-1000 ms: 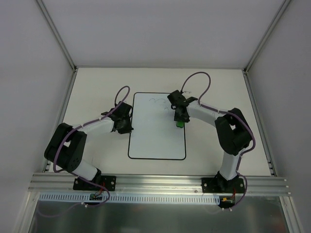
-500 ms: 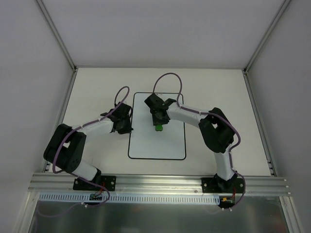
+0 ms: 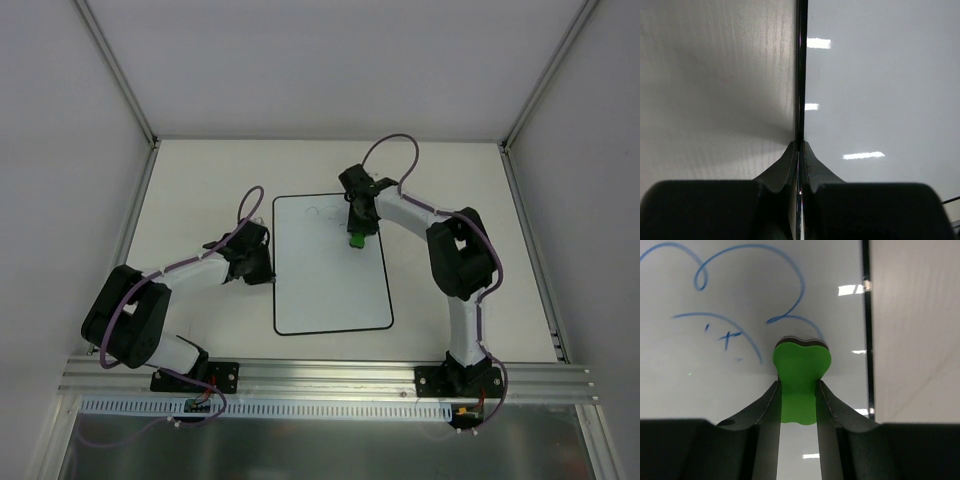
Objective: Erase the whiteboard
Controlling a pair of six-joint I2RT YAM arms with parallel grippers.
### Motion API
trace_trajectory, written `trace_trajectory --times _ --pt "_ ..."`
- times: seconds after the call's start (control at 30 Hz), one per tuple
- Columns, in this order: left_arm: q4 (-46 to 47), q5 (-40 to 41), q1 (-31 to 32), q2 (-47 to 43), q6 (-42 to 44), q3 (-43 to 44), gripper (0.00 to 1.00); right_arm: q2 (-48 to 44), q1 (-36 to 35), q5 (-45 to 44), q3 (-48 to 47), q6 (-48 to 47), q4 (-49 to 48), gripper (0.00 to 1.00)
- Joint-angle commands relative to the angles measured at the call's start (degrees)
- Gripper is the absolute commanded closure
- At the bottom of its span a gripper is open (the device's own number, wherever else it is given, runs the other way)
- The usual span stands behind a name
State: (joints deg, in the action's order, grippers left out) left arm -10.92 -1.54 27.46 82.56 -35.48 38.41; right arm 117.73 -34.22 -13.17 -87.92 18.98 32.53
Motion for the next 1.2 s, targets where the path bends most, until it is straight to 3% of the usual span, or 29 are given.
trace_trajectory --times 0.0,0.17,0.57,0.67,0.93,1.17 --pt "-12.2 -1.62 1.01 1.46 0.86 -3.78 1.0 3.64 3.27 -3.35 -1.11 -2.19 8.15 1.0" --pt "-12.37 -1.45 1.28 0.49 0.59 -4.31 1.0 6.36 2.05 -0.73 -5.32 -3.69 9.56 1.0" --pt "-12.81 -2.5 1.54 -2.14 -0.55 -5.98 1.0 13.66 -11.48 6.23 -18.16 -5.62 13.17 1.0" --pt "-13.25 -2.94 1.72 -3.63 -0.99 -6.33 1.0 14.28 -10.79 3.61 -20.09 -5.89 14.31 1.0" --pt "-13.78 -2.85 1.98 -4.6 -1.34 -7.04 1.0 13.93 -0.95 -0.54 -20.54 -6.15 16.15 1.0" --pt "-13.87 -2.76 2.24 -5.48 -1.52 -7.48 1.0 14.98 4.95 -0.11 -20.89 -6.41 17.21 1.0"
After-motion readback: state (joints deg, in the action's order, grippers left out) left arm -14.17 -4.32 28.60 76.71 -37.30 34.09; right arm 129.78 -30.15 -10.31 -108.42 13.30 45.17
